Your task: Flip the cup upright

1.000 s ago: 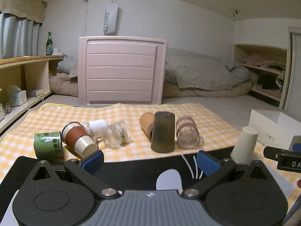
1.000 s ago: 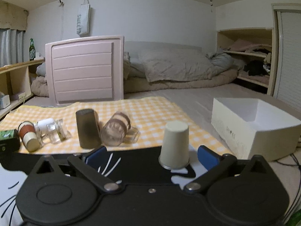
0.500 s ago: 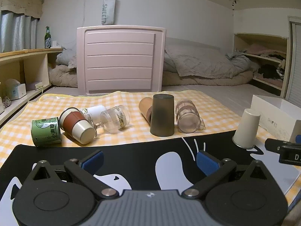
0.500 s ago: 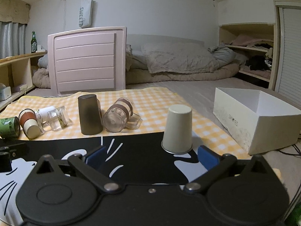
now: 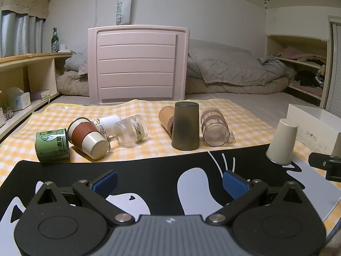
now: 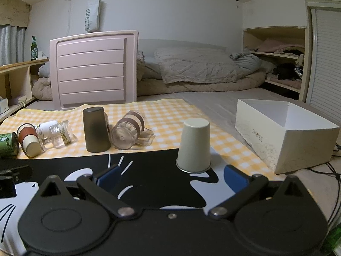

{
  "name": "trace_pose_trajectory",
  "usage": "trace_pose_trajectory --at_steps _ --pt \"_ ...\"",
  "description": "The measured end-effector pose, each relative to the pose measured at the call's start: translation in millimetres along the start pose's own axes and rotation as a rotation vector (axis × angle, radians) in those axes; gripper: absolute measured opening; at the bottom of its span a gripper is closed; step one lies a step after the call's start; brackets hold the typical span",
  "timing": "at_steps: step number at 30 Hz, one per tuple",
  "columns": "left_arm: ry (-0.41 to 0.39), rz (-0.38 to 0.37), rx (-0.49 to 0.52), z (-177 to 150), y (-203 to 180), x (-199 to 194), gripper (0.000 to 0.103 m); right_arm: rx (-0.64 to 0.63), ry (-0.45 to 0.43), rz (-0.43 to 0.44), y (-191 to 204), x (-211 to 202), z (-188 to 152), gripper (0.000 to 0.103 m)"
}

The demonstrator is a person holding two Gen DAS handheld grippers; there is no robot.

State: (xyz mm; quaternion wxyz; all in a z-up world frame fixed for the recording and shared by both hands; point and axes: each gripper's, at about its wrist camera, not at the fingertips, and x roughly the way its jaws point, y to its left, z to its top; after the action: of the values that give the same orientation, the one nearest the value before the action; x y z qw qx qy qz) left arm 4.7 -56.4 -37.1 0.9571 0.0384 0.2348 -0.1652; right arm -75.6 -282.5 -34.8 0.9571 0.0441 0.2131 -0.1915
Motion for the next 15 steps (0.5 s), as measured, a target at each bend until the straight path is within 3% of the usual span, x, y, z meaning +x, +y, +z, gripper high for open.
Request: trace_pose_trajectory --at_steps 15 --pt "0.000 0.003 -0.008 -1.1 1.6 0.9 0.103 -0.025 0.003 -0.001 2.6 1.2 -3.9 0.103"
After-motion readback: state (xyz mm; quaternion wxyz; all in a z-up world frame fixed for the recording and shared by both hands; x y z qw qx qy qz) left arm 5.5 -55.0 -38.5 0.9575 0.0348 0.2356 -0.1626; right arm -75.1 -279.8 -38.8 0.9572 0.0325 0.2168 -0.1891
